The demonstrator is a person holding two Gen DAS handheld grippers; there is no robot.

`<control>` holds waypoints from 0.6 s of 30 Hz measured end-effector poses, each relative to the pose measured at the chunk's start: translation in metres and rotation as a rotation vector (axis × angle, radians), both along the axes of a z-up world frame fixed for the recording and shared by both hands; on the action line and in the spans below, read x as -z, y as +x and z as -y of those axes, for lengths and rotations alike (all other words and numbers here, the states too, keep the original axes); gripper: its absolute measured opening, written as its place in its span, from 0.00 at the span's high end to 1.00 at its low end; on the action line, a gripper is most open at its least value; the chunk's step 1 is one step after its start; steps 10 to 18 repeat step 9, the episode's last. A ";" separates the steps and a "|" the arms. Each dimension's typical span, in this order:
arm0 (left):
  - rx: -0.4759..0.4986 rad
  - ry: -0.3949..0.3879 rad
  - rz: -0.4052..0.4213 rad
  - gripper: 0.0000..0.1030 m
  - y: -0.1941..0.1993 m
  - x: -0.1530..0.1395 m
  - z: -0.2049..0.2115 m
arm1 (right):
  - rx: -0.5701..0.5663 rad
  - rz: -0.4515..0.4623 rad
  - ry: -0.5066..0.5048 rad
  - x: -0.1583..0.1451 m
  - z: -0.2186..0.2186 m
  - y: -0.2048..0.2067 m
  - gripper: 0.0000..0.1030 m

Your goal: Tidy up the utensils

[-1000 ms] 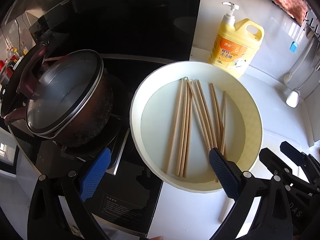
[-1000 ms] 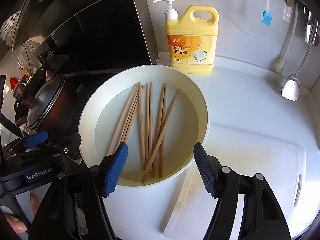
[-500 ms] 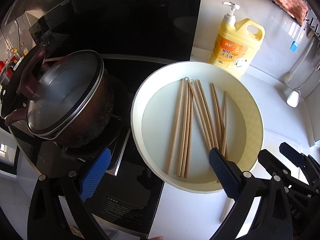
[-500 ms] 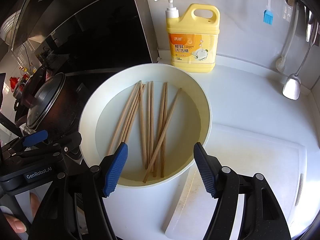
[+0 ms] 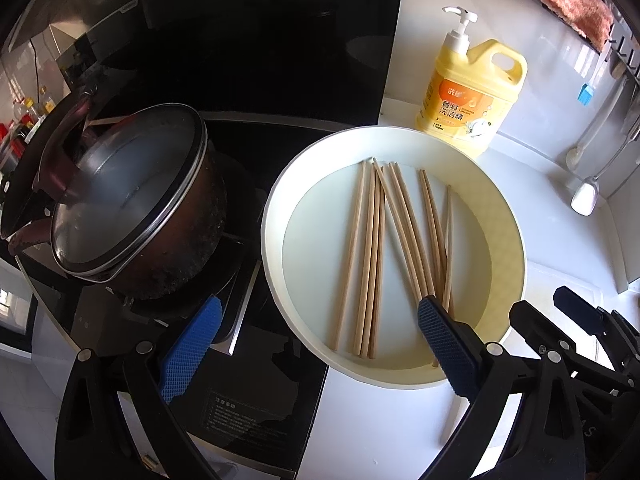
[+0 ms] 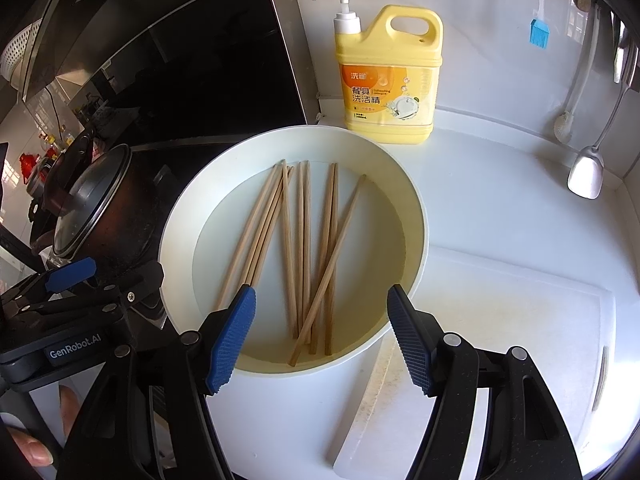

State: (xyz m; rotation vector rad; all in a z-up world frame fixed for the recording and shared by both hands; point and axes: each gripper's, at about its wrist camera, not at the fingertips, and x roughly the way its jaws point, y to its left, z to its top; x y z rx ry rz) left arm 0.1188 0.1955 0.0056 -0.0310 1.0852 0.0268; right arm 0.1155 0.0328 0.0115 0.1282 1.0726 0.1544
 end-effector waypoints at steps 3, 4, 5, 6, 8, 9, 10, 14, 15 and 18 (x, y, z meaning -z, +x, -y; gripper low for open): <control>-0.004 -0.005 -0.018 0.06 0.002 0.001 -0.001 | 0.001 0.000 0.000 0.000 0.000 0.000 0.37; -0.005 -0.006 -0.024 0.06 0.003 0.002 -0.002 | 0.001 0.000 0.000 0.000 0.000 0.000 0.37; -0.006 -0.007 -0.027 0.06 0.004 0.003 -0.003 | 0.001 -0.001 0.000 0.000 0.000 0.000 0.37; -0.007 -0.006 -0.027 0.06 0.004 0.003 -0.003 | 0.001 -0.001 0.000 0.001 -0.001 0.000 0.37; -0.005 -0.001 -0.026 0.06 0.004 0.003 -0.004 | 0.000 -0.002 -0.001 0.001 -0.001 0.000 0.37; -0.004 -0.001 -0.025 0.06 0.004 0.003 -0.005 | 0.000 -0.002 0.000 0.001 -0.001 0.000 0.37; -0.004 -0.001 -0.025 0.06 0.004 0.003 -0.005 | 0.000 -0.002 0.000 0.001 -0.001 0.000 0.37; -0.004 -0.001 -0.025 0.06 0.004 0.003 -0.005 | 0.000 -0.002 0.000 0.001 -0.001 0.000 0.37; -0.004 -0.001 -0.025 0.06 0.004 0.003 -0.005 | 0.000 -0.002 0.000 0.001 -0.001 0.000 0.37; -0.004 -0.001 -0.025 0.06 0.004 0.003 -0.005 | 0.000 -0.002 0.000 0.001 -0.001 0.000 0.37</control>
